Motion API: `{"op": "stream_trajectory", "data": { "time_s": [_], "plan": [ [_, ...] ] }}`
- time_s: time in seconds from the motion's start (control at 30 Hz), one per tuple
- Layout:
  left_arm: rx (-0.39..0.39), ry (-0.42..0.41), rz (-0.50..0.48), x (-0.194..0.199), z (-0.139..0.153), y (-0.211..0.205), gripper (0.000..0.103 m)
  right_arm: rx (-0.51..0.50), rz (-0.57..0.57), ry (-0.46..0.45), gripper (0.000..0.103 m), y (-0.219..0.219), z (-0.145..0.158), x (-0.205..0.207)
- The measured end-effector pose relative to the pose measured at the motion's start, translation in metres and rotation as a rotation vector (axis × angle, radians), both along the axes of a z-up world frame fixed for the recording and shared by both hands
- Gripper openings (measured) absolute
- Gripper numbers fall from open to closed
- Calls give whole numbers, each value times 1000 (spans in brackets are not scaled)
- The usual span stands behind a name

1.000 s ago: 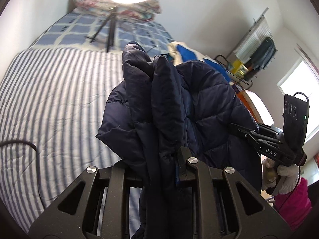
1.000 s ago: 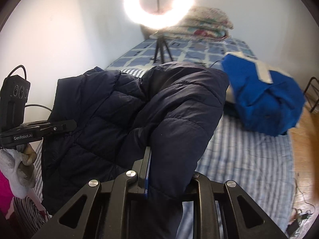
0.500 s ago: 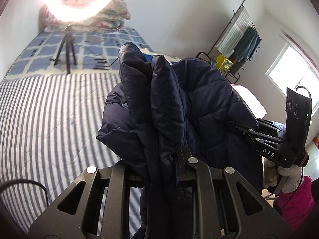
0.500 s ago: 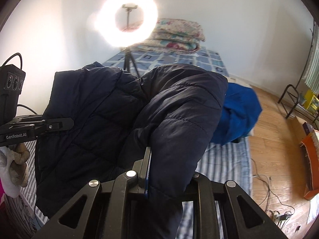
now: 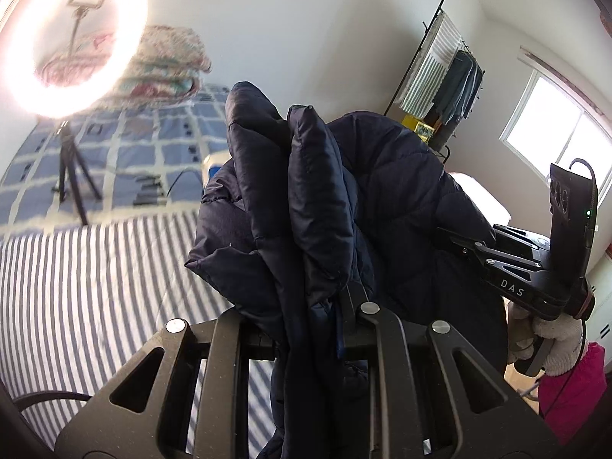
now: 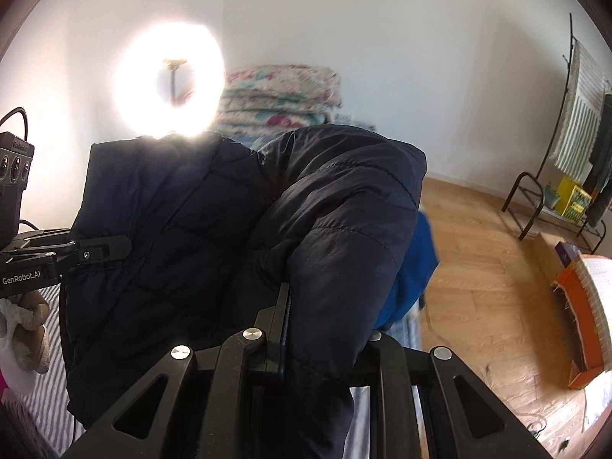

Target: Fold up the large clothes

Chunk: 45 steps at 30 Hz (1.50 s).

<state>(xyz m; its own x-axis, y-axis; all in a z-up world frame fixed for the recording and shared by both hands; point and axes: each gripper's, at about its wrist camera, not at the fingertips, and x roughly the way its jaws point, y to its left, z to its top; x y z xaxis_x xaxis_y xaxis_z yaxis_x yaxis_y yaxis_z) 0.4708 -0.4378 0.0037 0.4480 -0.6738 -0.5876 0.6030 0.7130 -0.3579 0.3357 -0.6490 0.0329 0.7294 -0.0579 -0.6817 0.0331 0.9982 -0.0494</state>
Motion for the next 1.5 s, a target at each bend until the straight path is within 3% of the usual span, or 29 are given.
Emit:
{"op": "stream_trajectory", "data": {
  "time_s": [0.33,0.63,0.77,1.03,1.5],
  "plan": [
    [1,-69,18,89,1,-53,17,-31,-42,-53,17,-48,7,78],
    [14,-153,29,134,-9,-93,17,-91,-75,-103,16,-79,-4,141],
    [-9,-92,40,161,-37,-94,17,-114,-73,-86,16,-86,-20,167],
    [-25,1,28,189,-85,-87,17,-27,-64,-15,16,-112,-66,194],
    [-24,23,26,197,-103,-92,18,61,-98,26,17,-145,-98,204]
  ]
}}
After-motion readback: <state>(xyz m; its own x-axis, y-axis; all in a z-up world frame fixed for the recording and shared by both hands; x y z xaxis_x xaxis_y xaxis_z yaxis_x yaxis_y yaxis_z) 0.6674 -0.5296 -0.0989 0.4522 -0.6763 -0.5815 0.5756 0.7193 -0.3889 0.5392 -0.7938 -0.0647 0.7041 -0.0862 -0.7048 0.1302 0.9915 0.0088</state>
